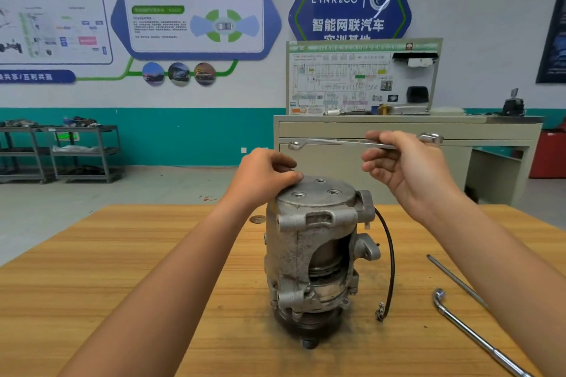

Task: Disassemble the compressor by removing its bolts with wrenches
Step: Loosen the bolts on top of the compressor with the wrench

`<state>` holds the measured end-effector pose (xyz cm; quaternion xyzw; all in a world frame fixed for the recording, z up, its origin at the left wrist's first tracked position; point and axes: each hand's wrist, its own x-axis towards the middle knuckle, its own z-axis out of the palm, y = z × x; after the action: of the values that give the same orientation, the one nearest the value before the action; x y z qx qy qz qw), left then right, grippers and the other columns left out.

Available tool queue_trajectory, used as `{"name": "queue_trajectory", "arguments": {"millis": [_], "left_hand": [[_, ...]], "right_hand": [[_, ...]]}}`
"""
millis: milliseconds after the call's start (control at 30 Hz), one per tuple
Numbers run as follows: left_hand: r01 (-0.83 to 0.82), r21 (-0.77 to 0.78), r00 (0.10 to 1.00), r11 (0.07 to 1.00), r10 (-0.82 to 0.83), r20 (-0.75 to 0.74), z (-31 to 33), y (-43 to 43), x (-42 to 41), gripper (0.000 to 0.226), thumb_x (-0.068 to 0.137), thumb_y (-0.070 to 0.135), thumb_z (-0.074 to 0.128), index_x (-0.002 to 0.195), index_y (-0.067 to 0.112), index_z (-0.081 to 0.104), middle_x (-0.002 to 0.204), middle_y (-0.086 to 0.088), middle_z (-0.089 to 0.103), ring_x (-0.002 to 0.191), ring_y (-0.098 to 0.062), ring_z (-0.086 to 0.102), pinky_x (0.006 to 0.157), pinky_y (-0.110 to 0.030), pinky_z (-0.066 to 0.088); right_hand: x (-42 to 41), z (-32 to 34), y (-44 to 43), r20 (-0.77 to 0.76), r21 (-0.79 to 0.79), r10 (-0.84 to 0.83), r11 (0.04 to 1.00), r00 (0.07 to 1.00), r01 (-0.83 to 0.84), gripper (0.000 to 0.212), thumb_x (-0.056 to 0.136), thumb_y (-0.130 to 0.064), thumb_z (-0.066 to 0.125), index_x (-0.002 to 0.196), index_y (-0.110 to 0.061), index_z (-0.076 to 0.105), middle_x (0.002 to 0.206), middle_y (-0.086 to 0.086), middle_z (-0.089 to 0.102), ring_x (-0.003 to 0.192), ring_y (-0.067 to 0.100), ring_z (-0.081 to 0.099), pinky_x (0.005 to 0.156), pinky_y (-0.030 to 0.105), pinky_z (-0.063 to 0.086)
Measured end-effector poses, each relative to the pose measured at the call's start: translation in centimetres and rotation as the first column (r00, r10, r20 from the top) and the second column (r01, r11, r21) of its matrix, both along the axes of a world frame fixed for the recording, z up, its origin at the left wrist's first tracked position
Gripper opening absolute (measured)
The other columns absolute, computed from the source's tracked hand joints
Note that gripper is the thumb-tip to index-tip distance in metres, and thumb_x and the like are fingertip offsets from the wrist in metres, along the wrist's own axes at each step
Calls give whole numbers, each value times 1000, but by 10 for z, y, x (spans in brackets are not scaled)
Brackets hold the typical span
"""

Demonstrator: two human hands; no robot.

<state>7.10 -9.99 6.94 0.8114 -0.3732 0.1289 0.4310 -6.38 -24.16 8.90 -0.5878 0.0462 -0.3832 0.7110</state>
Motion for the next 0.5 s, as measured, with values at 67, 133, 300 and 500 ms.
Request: {"name": "queue_trajectory", "arguments": {"millis": [67,133,300,500], "left_hand": [[43,-14,999,999,-43,-1,3,3,3,27,82,22,71,107,11,70,90,5,67,73,6,57,65,-5,44],[79,-84,997,993,-80,-6,4,8,4,22,82,19,71,103,11,71,83,10,65,74,7,58,61,-1,44],[105,-178,994,978,-106,3,-2,8,3,20,85,16,68,103,9,71,87,3,67,75,2,59,72,-10,49],[24,-661,990,750,-111,-90,30,58,6,12,87,10,64,90,21,67,84,8,67,74,-2,65,66,-11,50]], "right_hand": [[1,-4,0,36,-60,-54,997,998,56,23,96,-10,41,86,-11,61,53,1,65,51,13,64,48,17,50],[2,-13,2,33,-175,-122,977,992,126,24,97,-13,40,87,-17,62,61,1,69,63,15,69,59,19,54],[10,-39,6,-7,-304,-220,930,976,207,23,96,-21,44,86,-28,63,73,-4,72,82,9,68,76,26,50],[16,-52,5,8,-241,-219,947,976,214,23,96,-21,44,85,-26,64,72,-5,72,75,8,68,68,27,51]]}}
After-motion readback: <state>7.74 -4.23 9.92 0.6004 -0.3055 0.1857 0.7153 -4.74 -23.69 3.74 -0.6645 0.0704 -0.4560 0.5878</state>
